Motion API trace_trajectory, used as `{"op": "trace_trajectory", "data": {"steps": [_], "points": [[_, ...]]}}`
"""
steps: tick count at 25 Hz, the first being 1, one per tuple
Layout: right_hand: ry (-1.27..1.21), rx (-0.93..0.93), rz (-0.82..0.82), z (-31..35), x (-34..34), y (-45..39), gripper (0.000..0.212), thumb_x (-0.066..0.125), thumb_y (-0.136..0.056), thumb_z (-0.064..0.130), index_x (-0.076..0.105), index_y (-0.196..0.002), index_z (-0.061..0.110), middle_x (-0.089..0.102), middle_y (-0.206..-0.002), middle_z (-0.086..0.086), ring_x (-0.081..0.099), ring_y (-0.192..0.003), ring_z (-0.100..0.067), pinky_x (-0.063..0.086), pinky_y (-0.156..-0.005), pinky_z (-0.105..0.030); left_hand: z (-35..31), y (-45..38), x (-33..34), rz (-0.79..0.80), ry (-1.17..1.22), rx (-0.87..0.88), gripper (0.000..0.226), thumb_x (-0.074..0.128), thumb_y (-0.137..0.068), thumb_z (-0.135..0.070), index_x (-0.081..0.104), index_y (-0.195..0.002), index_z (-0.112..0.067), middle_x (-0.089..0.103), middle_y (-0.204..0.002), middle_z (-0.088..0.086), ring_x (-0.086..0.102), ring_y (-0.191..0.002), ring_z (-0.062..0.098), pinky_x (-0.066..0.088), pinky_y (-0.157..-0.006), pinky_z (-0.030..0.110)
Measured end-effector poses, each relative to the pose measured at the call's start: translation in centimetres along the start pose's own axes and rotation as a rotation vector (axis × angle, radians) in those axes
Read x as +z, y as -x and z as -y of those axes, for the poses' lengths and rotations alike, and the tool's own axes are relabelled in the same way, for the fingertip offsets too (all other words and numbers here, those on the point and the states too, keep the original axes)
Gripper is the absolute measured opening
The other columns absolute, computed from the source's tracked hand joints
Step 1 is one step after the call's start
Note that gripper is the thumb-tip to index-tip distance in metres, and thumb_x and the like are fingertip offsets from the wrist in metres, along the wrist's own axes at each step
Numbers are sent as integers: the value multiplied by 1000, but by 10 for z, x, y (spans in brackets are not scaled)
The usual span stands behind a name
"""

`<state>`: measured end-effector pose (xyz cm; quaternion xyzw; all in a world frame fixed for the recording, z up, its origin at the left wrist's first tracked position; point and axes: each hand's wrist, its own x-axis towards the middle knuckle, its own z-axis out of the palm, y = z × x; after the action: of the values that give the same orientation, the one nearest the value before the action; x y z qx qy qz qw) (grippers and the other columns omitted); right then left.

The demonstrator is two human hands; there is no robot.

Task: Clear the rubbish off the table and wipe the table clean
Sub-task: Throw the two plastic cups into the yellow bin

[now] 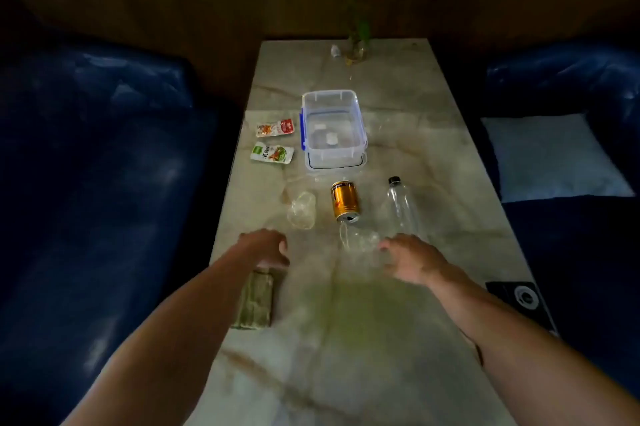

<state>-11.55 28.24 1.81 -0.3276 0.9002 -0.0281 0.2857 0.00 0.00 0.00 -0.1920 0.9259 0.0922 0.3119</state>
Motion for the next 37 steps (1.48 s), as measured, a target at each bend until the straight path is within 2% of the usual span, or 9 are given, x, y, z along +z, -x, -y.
{"op": "trace_trajectory", "data": {"steps": [3,7,12,17,22,26,28,34,37], "points": [[2,-56,-96,2,-6,-32,48,62,-86,41,48,-130,30,53,-131,-2,53,-118,-23,50,-92,-38,-8,-33,-25,-114,69,-51,50,63,-76,-58,56,-119,-34,62,-125,-1,57,-117,24,40,-101,44],[44,-87,-116,6,4,-63,57,65,-85,40,42,-135,27,53,-128,-6,53,-115,-28,51,-89,-42,-24,-71,-36,-262,226,-106,60,61,-78,-61,48,-128,-30,55,-128,5,58,-113,29,36,-97,49],[-11,-104,-120,-4,27,-82,68,69,-83,36,31,-139,30,52,-129,-8,54,-114,-27,53,-88,-45,-43,-99,-24,-256,387,-223,76,68,-75,-56,34,-136,-26,45,-133,10,56,-114,40,40,-97,55],[4,-98,-159,-11,41,-91,57,69,-85,32,38,-132,24,52,-128,-6,55,-111,-25,54,-85,-42,-50,-103,-8,-299,465,-284,71,69,-78,-45,33,-136,-25,47,-132,11,57,-113,38,46,-94,51],[-55,-49,-171,-7,52,-86,51,68,-85,29,39,-127,24,56,-123,-5,58,-107,-24,55,-82,-41,-45,-85,5,-347,596,-298,70,71,-75,-44,36,-134,-29,50,-128,9,58,-110,35,48,-94,49],[-270,54,-221,6,61,-65,46,68,-84,35,44,-122,28,57,-121,-1,59,-105,-20,54,-78,-32,-31,-58,28,-383,789,-281,71,76,-74,-40,41,-134,-25,53,-126,13,59,-110,34,50,-95,45],[-363,100,-253,14,69,-46,46,68,-83,37,47,-122,27,59,-122,0,60,-106,-20,53,-80,-33,-24,-41,43,-388,858,-250,71,77,-73,-41,43,-133,-26,55,-124,14,59,-108,34,49,-92,42],[-524,184,-361,40,109,37,46,72,-78,44,51,-117,31,62,-113,9,60,-104,-11,51,-82,-30,-6,20,90,-368,1066,-120,69,81,-66,-47,46,-125,-38,58,-117,6,62,-99,23,53,-81,35],[-613,218,-409,53,136,86,47,76,-76,40,55,-116,27,65,-114,8,62,-106,-9,52,-87,-32,1,59,117,-368,1145,-46,65,84,-61,-43,51,-118,-40,61,-114,6,65,-95,27,58,-80,44]]}}
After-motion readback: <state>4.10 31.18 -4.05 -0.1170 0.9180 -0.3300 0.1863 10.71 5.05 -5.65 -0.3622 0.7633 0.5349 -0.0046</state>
